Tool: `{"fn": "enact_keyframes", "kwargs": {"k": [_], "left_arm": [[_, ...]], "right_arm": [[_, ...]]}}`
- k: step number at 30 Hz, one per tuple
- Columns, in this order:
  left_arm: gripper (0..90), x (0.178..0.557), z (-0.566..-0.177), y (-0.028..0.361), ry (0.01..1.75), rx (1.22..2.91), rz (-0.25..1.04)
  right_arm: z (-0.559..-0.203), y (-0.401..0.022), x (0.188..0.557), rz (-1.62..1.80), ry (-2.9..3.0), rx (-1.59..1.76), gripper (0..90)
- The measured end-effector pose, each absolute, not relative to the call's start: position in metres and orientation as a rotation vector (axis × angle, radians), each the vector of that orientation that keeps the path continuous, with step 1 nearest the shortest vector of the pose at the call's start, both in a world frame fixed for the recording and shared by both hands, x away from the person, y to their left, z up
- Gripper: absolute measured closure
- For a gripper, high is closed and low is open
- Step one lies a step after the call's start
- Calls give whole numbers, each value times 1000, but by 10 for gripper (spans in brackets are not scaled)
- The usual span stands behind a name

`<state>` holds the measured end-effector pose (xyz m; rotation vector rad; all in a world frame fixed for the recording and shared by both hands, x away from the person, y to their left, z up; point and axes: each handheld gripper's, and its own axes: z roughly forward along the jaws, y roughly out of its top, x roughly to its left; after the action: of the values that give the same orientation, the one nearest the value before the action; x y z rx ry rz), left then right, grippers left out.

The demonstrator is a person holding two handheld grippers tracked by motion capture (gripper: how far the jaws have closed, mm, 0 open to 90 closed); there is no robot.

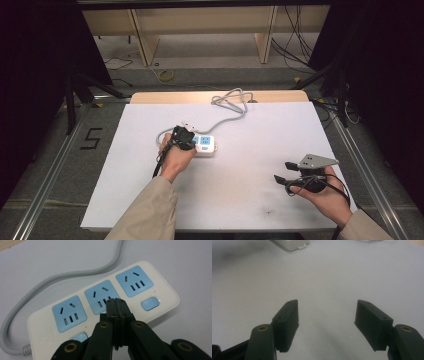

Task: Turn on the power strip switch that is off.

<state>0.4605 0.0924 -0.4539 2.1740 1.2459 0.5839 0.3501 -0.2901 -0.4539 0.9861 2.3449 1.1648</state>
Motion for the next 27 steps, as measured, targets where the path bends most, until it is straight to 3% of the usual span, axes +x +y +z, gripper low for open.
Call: {"fn": "enact_keyframes", "kwargs": {"k": [27], "left_arm": [[900, 460, -457, 89, 1251, 2197, 602]], "right_arm": [[-454, -290, 349, 1165, 2345, 989, 357]]}}
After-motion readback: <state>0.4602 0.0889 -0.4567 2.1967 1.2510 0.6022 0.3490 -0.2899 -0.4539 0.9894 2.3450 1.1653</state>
